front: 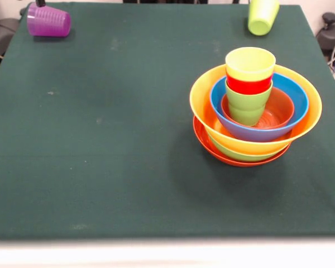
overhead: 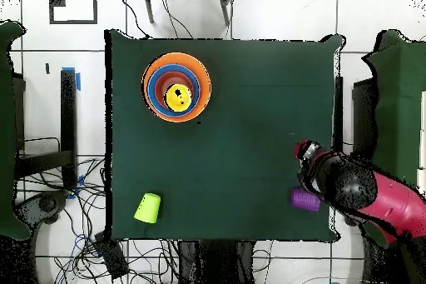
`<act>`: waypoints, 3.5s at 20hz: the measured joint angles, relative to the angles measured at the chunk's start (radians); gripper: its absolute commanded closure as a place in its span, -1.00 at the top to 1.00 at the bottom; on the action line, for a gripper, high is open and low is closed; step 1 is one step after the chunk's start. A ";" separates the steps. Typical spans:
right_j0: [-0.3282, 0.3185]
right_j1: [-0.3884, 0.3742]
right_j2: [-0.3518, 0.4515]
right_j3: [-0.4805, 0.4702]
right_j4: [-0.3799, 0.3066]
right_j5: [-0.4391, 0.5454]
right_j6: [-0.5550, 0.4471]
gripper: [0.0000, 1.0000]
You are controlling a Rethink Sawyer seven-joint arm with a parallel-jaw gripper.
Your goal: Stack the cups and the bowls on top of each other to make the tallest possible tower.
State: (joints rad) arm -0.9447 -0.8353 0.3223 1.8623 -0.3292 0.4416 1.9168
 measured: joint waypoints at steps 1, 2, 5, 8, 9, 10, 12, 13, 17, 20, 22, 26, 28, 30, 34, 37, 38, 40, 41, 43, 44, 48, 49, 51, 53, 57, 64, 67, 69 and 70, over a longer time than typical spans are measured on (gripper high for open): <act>-0.014 0.001 0.008 0.008 -0.009 -0.005 0.000 1.00; -0.029 0.002 0.016 0.017 -0.019 -0.009 0.000 1.00; -0.110 0.011 0.060 0.053 -0.071 -0.027 0.000 1.00; -0.180 0.028 0.094 0.078 -0.124 -0.046 0.000 1.00; -0.197 0.033 0.102 0.084 -0.139 -0.051 0.000 1.00; -0.217 0.039 0.110 0.090 -0.156 -0.057 0.000 1.00; -0.262 0.054 0.130 0.106 -0.210 -0.074 0.000 1.00; -0.272 0.057 0.133 0.109 -0.222 -0.077 0.000 1.00; -0.314 0.072 0.148 0.126 -0.281 -0.093 0.000 1.00; -0.335 0.081 0.154 0.140 -0.321 -0.102 0.000 1.00; -0.348 0.086 0.158 0.150 -0.345 -0.113 0.000 1.00; -0.365 0.103 0.159 0.160 -0.390 -0.147 0.000 1.00; -0.374 0.109 0.163 0.162 -0.407 -0.159 0.000 1.00; -0.396 0.122 0.177 0.162 -0.418 -0.162 0.000 1.00; -0.439 0.140 0.199 0.162 -0.424 -0.162 0.000 1.00; -0.483 0.161 0.213 0.161 -0.436 -0.161 0.000 1.00; -0.490 0.166 0.214 0.161 -0.440 -0.161 0.000 1.00; -0.510 0.187 0.218 0.161 -0.455 -0.161 0.000 1.00; -0.520 0.198 0.220 0.161 -0.466 -0.161 0.000 1.00; -0.534 0.219 0.226 0.161 -0.485 -0.161 0.000 1.00; -0.541 0.230 0.229 0.161 -0.493 -0.161 0.000 1.00; -0.554 0.266 0.238 0.161 -0.523 -0.162 0.000 1.00; -0.557 0.272 0.242 0.160 -0.528 -0.165 0.000 1.00; -0.562 0.273 0.250 0.158 -0.532 -0.171 0.000 1.00; -0.566 0.277 0.255 0.158 -0.540 -0.179 0.000 1.00; -0.575 0.284 0.265 0.157 -0.556 -0.192 0.000 1.00; -0.591 0.310 0.281 0.152 -0.574 -0.237 0.000 1.00; -0.591 0.332 0.294 0.146 -0.575 -0.241 0.000 1.00; -0.589 0.353 0.303 0.145 -0.575 -0.241 0.000 1.00; -0.586 0.364 0.305 0.145 -0.575 -0.241 0.000 1.00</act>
State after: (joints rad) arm -1.5310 -0.4708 0.6274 2.0078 -0.9046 0.2006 1.9168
